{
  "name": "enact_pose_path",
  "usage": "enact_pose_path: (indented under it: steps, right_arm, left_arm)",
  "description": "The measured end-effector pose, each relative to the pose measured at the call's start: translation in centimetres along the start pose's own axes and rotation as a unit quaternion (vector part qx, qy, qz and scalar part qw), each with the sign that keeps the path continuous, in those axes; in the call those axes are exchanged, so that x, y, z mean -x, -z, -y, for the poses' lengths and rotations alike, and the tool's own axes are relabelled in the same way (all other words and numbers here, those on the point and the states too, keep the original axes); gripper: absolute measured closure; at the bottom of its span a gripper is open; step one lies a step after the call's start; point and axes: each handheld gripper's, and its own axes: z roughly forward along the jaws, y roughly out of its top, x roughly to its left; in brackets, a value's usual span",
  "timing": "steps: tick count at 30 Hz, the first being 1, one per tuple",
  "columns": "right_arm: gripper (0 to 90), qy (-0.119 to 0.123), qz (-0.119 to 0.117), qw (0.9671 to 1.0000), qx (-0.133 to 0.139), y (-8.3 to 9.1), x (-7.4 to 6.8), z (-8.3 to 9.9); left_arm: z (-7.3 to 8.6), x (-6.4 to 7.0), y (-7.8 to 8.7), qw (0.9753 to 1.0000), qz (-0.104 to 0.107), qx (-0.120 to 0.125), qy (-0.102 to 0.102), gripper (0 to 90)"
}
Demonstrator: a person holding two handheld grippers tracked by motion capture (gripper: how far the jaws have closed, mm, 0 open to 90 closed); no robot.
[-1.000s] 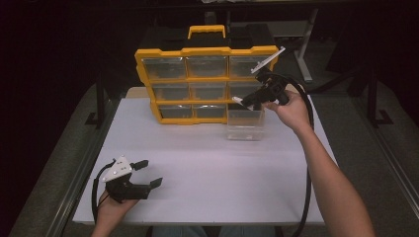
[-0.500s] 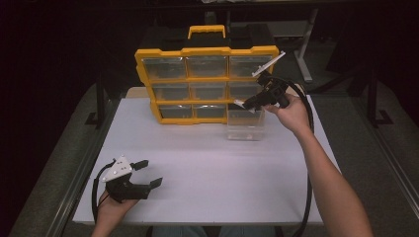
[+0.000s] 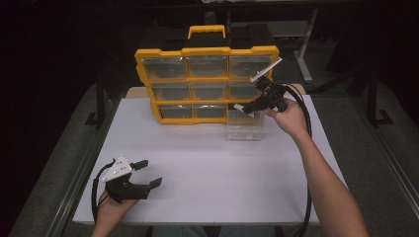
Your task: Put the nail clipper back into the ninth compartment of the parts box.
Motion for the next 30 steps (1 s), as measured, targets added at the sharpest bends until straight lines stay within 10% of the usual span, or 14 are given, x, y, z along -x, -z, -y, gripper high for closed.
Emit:
enact_pose_path:
  steps: [30]
  right_arm:
    - [75.6, -0.009, 0.007, 0.9995, -0.030, -3.0, 1.1, 2.0]
  left_arm:
    - [0.0, 0.0, -0.1, 1.0000, 0.002, 0.005, 0.005, 18.3]
